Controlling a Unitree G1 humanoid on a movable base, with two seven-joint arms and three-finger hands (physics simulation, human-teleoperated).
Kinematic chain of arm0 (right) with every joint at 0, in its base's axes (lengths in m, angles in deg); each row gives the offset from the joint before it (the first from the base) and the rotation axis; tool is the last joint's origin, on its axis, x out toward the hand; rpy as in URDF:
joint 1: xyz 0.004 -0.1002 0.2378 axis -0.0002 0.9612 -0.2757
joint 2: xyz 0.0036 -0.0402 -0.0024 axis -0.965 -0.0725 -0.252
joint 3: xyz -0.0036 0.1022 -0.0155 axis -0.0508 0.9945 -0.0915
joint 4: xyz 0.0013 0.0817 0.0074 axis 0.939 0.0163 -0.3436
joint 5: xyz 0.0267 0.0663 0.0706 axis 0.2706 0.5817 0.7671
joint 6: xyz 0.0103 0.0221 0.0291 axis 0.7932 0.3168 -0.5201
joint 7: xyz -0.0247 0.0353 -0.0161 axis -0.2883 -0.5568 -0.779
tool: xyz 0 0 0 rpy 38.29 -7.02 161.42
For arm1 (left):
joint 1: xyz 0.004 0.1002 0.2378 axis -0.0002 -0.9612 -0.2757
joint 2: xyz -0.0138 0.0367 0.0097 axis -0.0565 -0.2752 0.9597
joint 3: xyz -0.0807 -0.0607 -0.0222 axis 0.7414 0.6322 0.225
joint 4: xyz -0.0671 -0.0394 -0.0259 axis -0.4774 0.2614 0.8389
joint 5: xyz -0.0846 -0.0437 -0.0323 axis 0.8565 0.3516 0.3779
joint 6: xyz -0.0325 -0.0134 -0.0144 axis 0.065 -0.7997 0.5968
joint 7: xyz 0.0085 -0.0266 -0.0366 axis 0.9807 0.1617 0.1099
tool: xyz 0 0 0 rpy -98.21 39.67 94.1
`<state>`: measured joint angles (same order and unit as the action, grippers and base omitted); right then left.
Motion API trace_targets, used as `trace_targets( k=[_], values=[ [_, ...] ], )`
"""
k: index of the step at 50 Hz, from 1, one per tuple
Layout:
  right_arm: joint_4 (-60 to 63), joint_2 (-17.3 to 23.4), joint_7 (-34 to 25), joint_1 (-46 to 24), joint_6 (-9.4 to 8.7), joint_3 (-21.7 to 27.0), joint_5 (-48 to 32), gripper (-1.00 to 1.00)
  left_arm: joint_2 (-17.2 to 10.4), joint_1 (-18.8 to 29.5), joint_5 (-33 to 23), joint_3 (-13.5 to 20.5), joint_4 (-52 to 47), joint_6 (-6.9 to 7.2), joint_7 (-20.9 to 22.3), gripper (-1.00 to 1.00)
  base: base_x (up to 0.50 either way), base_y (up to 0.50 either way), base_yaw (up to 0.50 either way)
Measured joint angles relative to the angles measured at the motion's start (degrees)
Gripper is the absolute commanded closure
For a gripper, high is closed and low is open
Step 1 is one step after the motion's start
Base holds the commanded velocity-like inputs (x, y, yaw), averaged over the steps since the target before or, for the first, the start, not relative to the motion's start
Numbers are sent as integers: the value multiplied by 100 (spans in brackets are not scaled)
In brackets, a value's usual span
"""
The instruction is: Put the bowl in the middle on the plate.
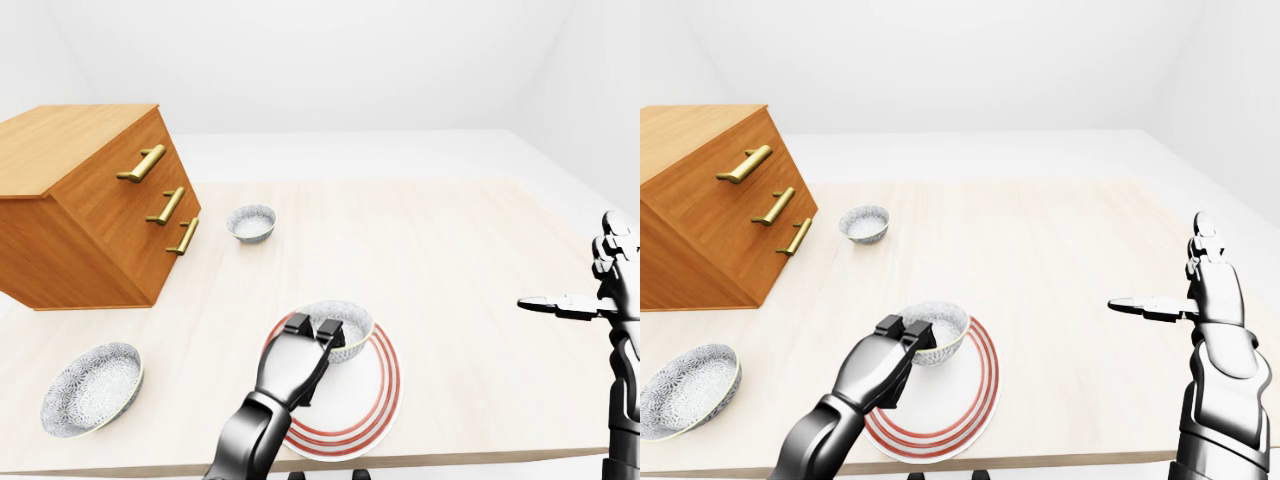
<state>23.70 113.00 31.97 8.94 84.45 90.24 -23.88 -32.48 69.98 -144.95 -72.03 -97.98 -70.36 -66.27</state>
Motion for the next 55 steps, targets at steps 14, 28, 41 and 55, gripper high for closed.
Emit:
trace_targets(
  k=[14, 28, 41, 55],
  values=[
    [-2, -2, -6, 1, 6, 7, 1, -100, -47, -24, -17, 33, 426, -90, -293, 100, 0, 0, 0],
    [-5, -2, -5, 5, 15, 5, 5, -100, -40, -17, -44, 53, 598, -111, -428, 100, 0, 0, 0],
    [-20, -3, 1, 6, 34, 0, 3, -100, -47, -8, -31, 38, 785, -133, -534, 100, 0, 0, 0],
    [-20, 1, 5, 0, 23, -6, 6, -100, -37, 38, 40, 73, 862, -161, -579, 100, 0, 0, 0]
  ],
)
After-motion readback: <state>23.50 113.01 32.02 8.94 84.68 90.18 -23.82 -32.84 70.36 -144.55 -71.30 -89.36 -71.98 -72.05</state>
